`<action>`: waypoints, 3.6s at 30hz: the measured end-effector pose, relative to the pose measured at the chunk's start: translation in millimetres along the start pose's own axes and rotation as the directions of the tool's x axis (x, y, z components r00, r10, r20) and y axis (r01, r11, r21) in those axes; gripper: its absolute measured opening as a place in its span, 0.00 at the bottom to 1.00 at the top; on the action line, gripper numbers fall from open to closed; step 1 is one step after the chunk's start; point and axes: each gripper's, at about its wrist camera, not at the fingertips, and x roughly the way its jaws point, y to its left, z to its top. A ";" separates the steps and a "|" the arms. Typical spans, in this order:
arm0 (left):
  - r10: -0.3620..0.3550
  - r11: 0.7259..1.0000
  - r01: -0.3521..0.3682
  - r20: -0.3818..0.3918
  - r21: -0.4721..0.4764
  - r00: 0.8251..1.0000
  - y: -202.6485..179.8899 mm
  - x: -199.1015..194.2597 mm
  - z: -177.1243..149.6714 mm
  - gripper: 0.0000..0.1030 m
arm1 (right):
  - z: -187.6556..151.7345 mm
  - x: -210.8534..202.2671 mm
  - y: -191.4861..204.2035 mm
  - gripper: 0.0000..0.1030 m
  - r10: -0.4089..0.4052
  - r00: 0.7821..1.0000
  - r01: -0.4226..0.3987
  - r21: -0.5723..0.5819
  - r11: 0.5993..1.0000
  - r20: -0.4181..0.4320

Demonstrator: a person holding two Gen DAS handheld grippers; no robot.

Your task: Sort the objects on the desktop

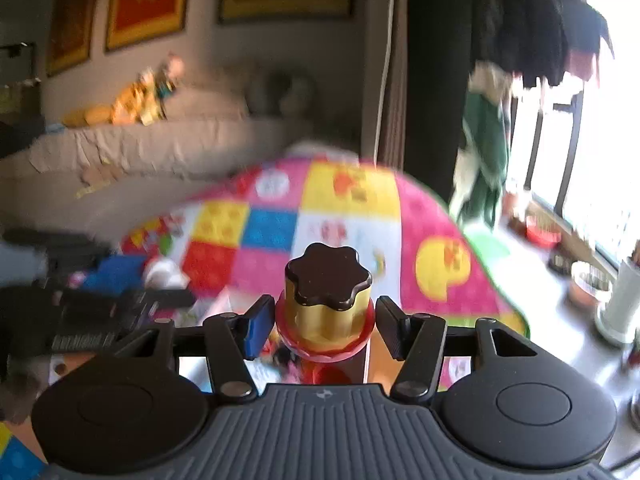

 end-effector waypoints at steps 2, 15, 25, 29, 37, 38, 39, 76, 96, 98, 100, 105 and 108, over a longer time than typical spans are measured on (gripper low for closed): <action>0.003 1.000 -0.003 -0.037 -0.009 0.999 1.5 23.2 -4.4 0.46 | -14.4 22.2 -1.5 0.54 0.006 0.998 -0.005 0.007 1.000 -0.055; 0.052 0.997 -0.062 -0.181 -0.054 0.982 18.3 36.7 -42.2 0.83 | -53.7 60.8 7.5 0.66 0.043 0.983 -0.038 0.031 0.999 -0.178; 0.251 0.936 -0.274 -0.123 -0.223 0.960 61.8 -72.3 -129.5 0.94 | -51.1 25.9 79.2 0.67 0.030 0.999 -0.037 -0.264 0.964 -0.029; 0.285 0.898 -0.338 -0.214 -0.283 0.934 82.1 -104.5 -178.0 0.94 | -46.5 29.9 136.3 0.66 0.133 0.991 -0.130 -0.413 0.901 -0.022; 0.263 0.891 -0.322 -0.215 -0.318 0.940 91.9 -128.2 -207.6 0.97 | -39.1 90.0 265.5 0.30 0.281 0.939 -0.343 -0.546 0.764 -0.198; 0.256 0.890 -0.316 -0.213 -0.328 0.943 92.4 -129.8 -209.8 0.97 | -42.2 99.7 279.4 0.29 0.270 0.937 -0.350 -0.553 0.756 -0.223; 0.250 0.888 -0.308 -0.204 -0.340 0.947 93.3 -130.8 -210.4 0.97 | -44.8 109.4 292.1 0.29 0.255 0.936 -0.350 -0.558 0.753 -0.243; 0.192 0.926 -0.258 -0.246 -0.277 0.950 31.8 -149.1 -199.7 0.99 | -122.3 37.7 88.7 0.19 0.379 0.883 -0.306 0.271 0.913 -0.279; 0.316 0.828 -0.414 -0.295 -0.378 0.902 70.9 -167.3 -196.4 1.00 | -130.0 4.3 148.8 0.99 0.211 0.970 -0.234 -0.219 0.947 -0.122; 0.312 0.835 -0.409 -0.297 -0.368 0.903 68.3 -166.5 -195.5 1.00 | -129.9 19.5 158.0 0.99 0.201 0.969 -0.230 -0.224 0.947 -0.147; 0.302 0.846 -0.398 -0.295 -0.356 0.907 63.9 -166.0 -193.9 1.00 | -129.0 37.5 160.2 0.99 0.188 0.965 -0.222 -0.186 0.957 -0.183; 0.275 0.874 -0.361 -0.280 -0.325 0.920 50.8 -165.9 -188.3 1.00 | -130.3 49.4 157.3 0.71 0.199 0.950 -0.234 -0.127 0.964 -0.239; 0.253 0.891 -0.333 -0.273 -0.309 0.928 43.0 -162.5 -183.8 1.00 | -131.8 30.8 150.8 0.71 0.209 0.951 -0.245 -0.144 0.959 -0.227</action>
